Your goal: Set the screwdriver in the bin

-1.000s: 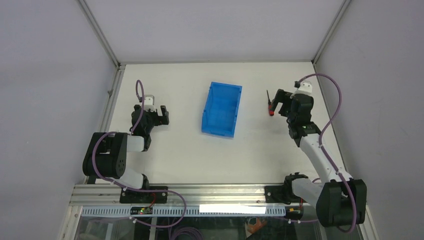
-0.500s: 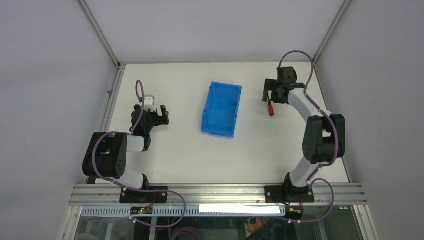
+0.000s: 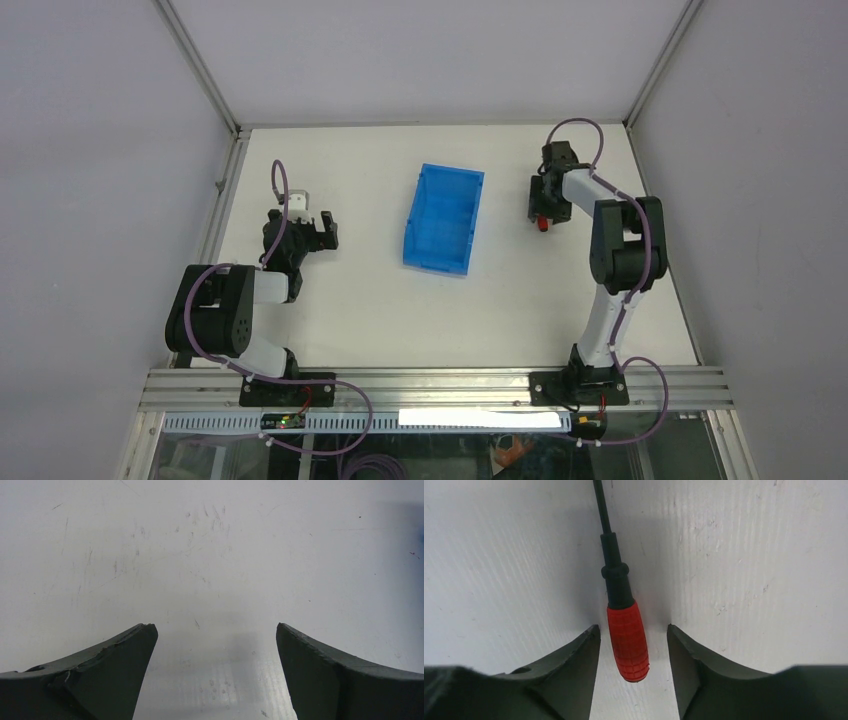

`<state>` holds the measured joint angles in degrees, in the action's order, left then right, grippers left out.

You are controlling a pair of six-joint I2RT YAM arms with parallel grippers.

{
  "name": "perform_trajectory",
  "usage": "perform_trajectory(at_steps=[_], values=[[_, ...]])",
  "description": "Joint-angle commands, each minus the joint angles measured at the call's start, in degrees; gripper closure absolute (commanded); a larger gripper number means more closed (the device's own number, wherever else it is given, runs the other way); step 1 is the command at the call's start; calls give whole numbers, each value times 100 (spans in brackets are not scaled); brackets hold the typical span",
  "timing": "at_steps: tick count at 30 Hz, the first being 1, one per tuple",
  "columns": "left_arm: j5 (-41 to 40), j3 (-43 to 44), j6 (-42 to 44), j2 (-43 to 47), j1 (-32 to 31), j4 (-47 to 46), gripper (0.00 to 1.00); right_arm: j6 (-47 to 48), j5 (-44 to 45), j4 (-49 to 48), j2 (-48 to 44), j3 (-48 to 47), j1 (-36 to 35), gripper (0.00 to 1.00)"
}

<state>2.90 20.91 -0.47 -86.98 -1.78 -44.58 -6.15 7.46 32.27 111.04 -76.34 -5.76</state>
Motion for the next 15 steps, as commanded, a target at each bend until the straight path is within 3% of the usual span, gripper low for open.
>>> perform_trajectory(at_steps=[1,4,7,11,15], values=[[-28,89,-42,64,3,-174,1,8,-65,144,114,-230,86,55],[-26,89,-38,58,2,-174,1,10,-193,262,74,-337,84,77],[-31,89,-38,59,2,-174,1,13,-271,453,-78,-488,85,91],[-26,89,-41,65,4,-174,1,-265,-82,870,-467,-744,84,100],[-26,89,-36,61,7,-174,1,-556,76,1582,-964,-1045,75,100]])
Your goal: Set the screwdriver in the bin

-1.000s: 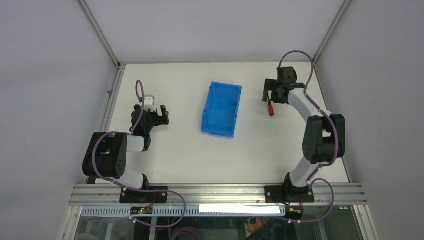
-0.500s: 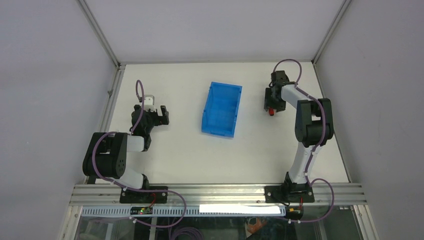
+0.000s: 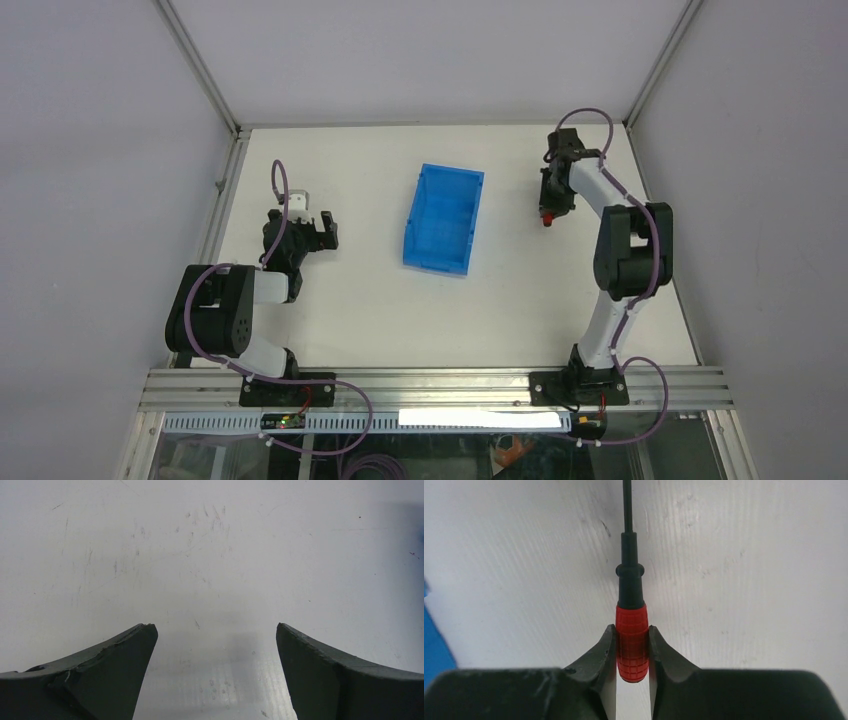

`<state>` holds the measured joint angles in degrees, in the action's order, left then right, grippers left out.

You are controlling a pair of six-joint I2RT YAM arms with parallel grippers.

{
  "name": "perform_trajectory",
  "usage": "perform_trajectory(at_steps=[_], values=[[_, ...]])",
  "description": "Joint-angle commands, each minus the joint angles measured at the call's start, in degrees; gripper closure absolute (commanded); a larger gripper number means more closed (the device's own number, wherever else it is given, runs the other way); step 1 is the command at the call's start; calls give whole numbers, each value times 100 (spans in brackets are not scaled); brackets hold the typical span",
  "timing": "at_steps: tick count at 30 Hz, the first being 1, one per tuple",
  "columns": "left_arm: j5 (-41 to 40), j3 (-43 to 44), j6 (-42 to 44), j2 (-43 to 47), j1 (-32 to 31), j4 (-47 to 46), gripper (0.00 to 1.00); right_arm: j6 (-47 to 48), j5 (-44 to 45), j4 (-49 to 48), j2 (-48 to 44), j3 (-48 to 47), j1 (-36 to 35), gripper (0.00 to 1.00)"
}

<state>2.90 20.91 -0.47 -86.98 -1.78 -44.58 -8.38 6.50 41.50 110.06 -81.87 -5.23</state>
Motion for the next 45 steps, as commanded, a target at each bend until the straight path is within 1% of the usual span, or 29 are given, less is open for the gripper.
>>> perform_trajectory(at_steps=[1,5,9,12,15,19,22,29,34,40,45], values=[[-30,89,-34,59,4,-174,1,-394,214,798,-956,-548,23,100],[-26,89,-40,59,7,-176,1,-591,387,1362,-1390,-913,-64,100],[-27,89,-40,60,2,-179,1,-669,704,1749,-1707,-1372,-503,100],[-28,89,-40,60,2,-174,1,-766,943,2026,-1783,-1795,-1014,100],[-29,89,-37,62,2,-174,1,-828,1168,2159,-1716,-2214,-1761,100],[-27,89,-40,60,2,-175,1,-910,1405,2090,-1467,-2646,-2618,100],[-26,89,-39,59,5,-174,1,-989,1540,1931,-1219,-2807,-3074,100],[-29,89,-41,59,2,-173,1,-1058,1483,1115,-543,-2509,-3616,100],[-28,89,-36,58,2,-170,1,-1201,1647,870,-57,-2269,-3841,100],[-33,89,-35,65,2,-174,1,-1291,1472,399,55,-1566,-3923,100],[-33,89,-41,66,3,-174,1,-1277,1345,-172,17,-822,-3941,99]])
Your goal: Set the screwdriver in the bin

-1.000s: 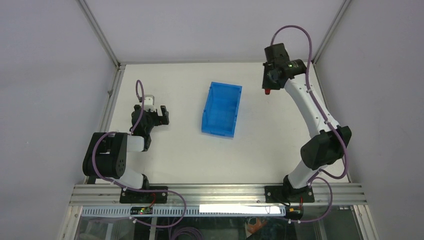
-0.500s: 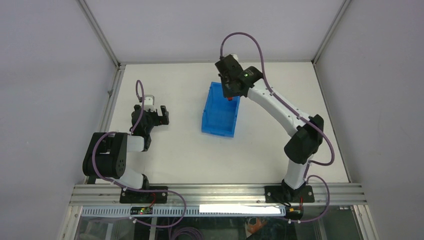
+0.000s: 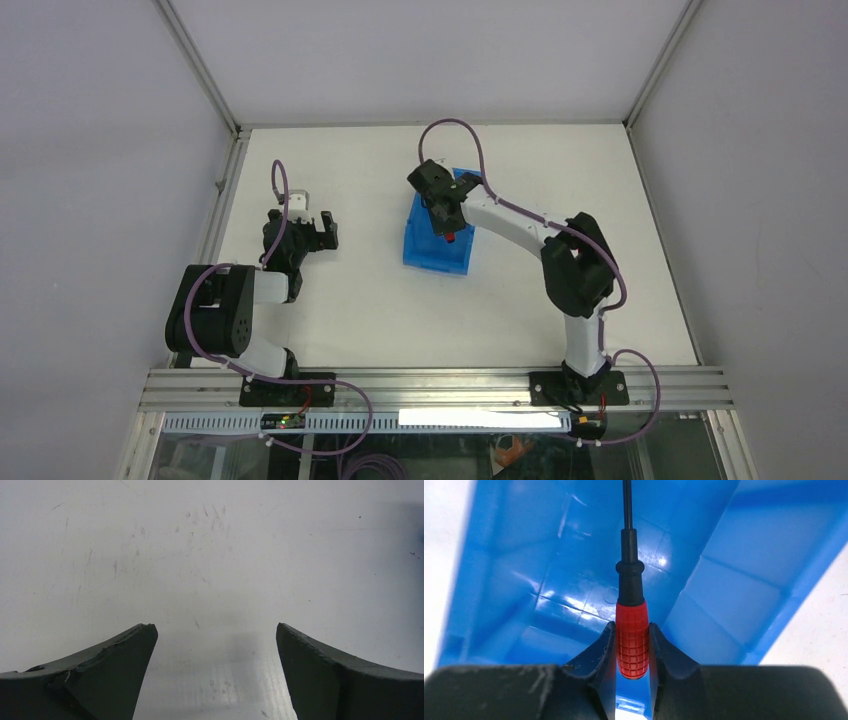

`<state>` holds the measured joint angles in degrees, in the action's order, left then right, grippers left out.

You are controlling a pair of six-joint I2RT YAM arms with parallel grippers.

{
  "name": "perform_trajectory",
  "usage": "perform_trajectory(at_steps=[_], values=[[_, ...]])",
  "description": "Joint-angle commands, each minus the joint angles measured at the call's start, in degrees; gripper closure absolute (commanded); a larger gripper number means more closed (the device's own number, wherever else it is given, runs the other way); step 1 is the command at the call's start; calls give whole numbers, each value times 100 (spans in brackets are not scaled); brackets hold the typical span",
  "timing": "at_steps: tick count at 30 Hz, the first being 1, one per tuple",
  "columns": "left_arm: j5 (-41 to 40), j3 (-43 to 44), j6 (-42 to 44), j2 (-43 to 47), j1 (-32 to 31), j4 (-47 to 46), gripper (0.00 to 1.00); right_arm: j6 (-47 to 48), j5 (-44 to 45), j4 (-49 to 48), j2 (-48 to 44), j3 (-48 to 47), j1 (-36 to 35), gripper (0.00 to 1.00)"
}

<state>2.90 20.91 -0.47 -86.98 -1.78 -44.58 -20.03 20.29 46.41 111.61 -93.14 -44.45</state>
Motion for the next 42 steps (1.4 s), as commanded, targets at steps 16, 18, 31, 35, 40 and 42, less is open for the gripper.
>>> perform_trajectory(at_steps=[16,18,31,35,40,42], values=[[-27,89,-36,58,5,-174,1,-122,168,-633,572,32,-11,71],[-28,90,-32,58,3,-174,1,-97,173,-525,529,-121,-7,66],[-24,89,-34,58,3,-174,1,314,898,0,-639,-855,33,32],[-28,89,-45,59,3,-179,1,458,1076,91,-1318,-380,342,1],[-27,89,-37,59,3,-174,1,448,726,46,-2393,580,1358,1],[-26,89,-35,58,3,-174,1,463,518,-1,-2760,1003,1832,1]])
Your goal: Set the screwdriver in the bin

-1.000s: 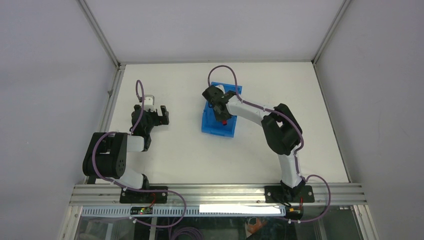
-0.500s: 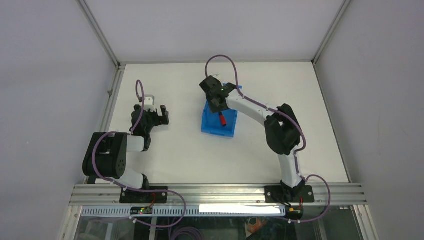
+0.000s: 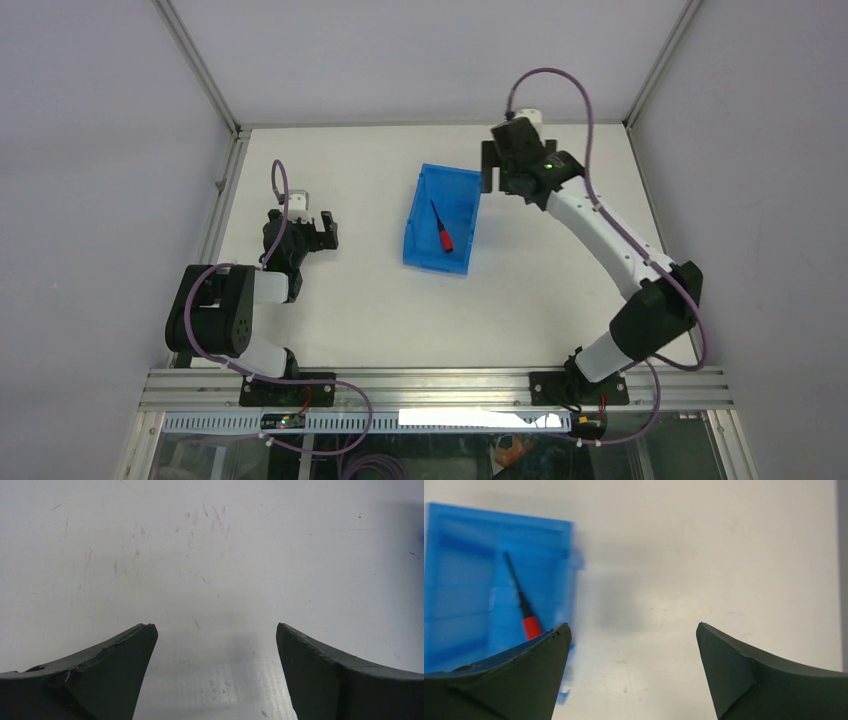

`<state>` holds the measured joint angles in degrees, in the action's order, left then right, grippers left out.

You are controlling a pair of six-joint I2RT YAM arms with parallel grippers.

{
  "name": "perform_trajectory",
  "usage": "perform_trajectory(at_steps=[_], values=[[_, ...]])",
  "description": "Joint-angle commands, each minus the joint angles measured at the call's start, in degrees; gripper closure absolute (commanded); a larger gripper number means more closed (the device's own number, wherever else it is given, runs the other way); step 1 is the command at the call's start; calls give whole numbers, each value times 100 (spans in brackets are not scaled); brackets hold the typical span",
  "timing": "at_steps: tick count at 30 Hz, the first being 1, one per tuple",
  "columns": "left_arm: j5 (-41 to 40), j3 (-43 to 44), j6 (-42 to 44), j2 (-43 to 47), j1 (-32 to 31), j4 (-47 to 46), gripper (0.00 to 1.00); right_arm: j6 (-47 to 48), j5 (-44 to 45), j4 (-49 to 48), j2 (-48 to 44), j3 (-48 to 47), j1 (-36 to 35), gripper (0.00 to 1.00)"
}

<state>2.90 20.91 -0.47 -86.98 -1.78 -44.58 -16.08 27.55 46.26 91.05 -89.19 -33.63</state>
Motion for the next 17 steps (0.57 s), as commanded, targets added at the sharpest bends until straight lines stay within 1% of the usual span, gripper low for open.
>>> perform_trajectory(at_steps=[1,3,6,11,13,17], values=[[-27,89,-36,64,6,-175,1,91,-298,-16,-884,730,997,1],[-26,89,-35,60,5,-172,1,129,-455,-85,-1164,1066,1470,1],[-26,89,-40,61,2,-174,1,119,-692,-126,-1463,1341,1886,1],[-27,89,-37,62,3,-171,1,88,-761,-239,-1800,1758,1983,1],[-26,89,-39,64,7,-172,1,127,-835,-466,-1979,1983,1987,1],[-30,89,-33,61,3,-173,1,32,-820,-512,-2186,2118,2001,1]])
